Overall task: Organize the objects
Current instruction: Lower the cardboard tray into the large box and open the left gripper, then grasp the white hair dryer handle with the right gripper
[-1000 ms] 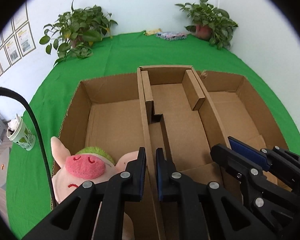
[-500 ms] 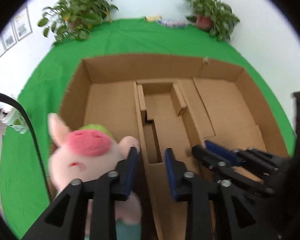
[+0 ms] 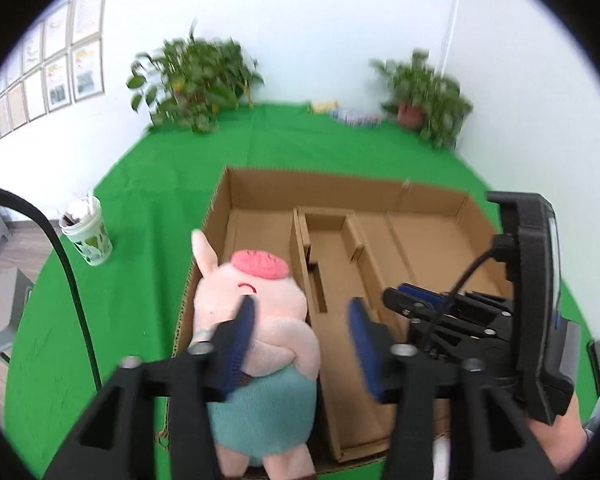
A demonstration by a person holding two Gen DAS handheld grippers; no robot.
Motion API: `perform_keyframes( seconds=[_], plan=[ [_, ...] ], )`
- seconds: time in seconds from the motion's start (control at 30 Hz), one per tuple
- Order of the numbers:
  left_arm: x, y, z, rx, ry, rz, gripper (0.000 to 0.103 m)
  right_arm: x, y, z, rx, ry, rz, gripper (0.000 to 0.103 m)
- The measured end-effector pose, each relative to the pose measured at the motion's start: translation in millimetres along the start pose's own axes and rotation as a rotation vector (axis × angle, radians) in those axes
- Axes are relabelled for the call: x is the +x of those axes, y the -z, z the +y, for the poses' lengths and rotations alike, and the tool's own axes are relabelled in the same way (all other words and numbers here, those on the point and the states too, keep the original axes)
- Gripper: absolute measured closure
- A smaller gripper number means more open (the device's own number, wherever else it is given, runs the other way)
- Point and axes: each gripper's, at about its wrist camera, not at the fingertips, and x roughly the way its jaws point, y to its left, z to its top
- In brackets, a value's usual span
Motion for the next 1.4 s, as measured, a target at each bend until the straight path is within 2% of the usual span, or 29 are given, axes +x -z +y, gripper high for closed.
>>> perform_keyframes(
  seconds=[0.03, 0.07, 0.1, 0.13, 0.17, 0.2, 0.27, 0.33, 0.43, 0.57, 0.73, 0.83, 0.87, 0.9, 0.93, 0.97, 1.07, 1.13, 1.17, 1.2, 1.23, 1.27, 1.3, 1.4],
  plan=[
    [-8, 2, -2, 0.005, -0.008, -0.041, 0.039, -9, 0, -1, -0.006, 0.01, -0.019, 0.087],
    [-19, 5, -5, 0.017, -0.02, -0.095, 0.033, -19, 1, -1, -0.018, 0.02, -0.037, 0.074],
    [-28, 7, -8, 0.031, -0.03, -0.139, 0.029, -30, 3, 0, -0.033, 0.031, -0.054, 0.05],
    [-37, 10, -12, 0.047, -0.038, -0.184, 0.021, -44, 8, 2, -0.05, 0.041, -0.078, 0.04],
    [-45, 13, -16, 0.063, -0.046, -0.229, 0.019, -58, 15, 3, -0.067, 0.046, -0.105, 0.029],
    [-56, 18, -20, 0.082, -0.056, -0.278, 0.018, -71, 23, 6, -0.082, 0.052, -0.132, 0.024],
    [-66, 27, -26, 0.088, -0.062, -0.304, 0.015, -95, 41, 10, -0.105, 0.085, -0.174, 0.019],
    [-69, 34, -31, 0.079, -0.045, -0.298, 0.014, -120, 64, 8, -0.096, 0.108, -0.208, 0.014],
    [-72, 48, -44, 0.108, -0.062, -0.263, 0.014, -153, 100, 0, -0.045, 0.129, -0.211, 0.012],
    [-84, 67, -60, 0.128, -0.051, -0.247, 0.014, -192, 147, -8, -0.025, 0.178, -0.262, 0.01],
    [-96, 80, -73, 0.122, -0.043, -0.236, 0.014, -221, 175, -22, 0.014, 0.214, -0.283, 0.01],
    [-98, 84, -73, 0.104, -0.034, -0.222, 0.016, -232, 183, -29, 0.033, 0.214, -0.28, 0.017],
    [-99, 85, -72, 0.098, -0.033, -0.221, 0.028, -236, 187, -32, 0.04, 0.215, -0.283, 0.029],
    [-99, 86, -72, 0.1, -0.026, -0.219, 0.061, -239, 190, -34, 0.047, 0.221, -0.288, 0.055],
    [-98, 87, -73, 0.116, -0.015, -0.206, 0.087, -240, 192, -36, 0.058, 0.24, -0.288, 0.073],
    [-95, 88, -75, 0.131, -0.016, -0.185, 0.098, -239, 192, -38, 0.068, 0.253, -0.278, 0.096],
    [-92, 93, -77, 0.133, -0.014, -0.183, 0.1, -237, 196, -42, 0.071, 0.242, -0.258, 0.096],
    [-93, 95, -76, 0.101, -0.003, -0.193, 0.095, -237, 199, -42, 0.07, 0.254, -0.267, 0.092],
    [-92, 95, -75, 0.088, -0.004, -0.193, 0.073, -235, 198, -41, 0.072, 0.264, -0.267, 0.073],
    [-92, 95, -74, 0.082, 0.006, -0.193, 0.037, -234, 198, -42, 0.072, 0.267, -0.265, 0.04],
    [-92, 96, -74, 0.082, 0.013, -0.201, 0.023, -234, 199, -44, 0.074, 0.259, -0.265, 0.025],
    [-93, 98, -74, 0.082, 0.009, -0.218, 0.017, -232, 197, -45, 0.076, 0.249, -0.27, 0.017],
    [-94, 99, -76, 0.097, -0.004, -0.232, 0.017, -231, 197, -45, 0.073, 0.24, -0.279, 0.017],
    [-88, 102, -80, 0.148, -0.017, -0.21, 0.017, -228, 196, -46, 0.069, 0.25, -0.272, 0.017]
  ],
)
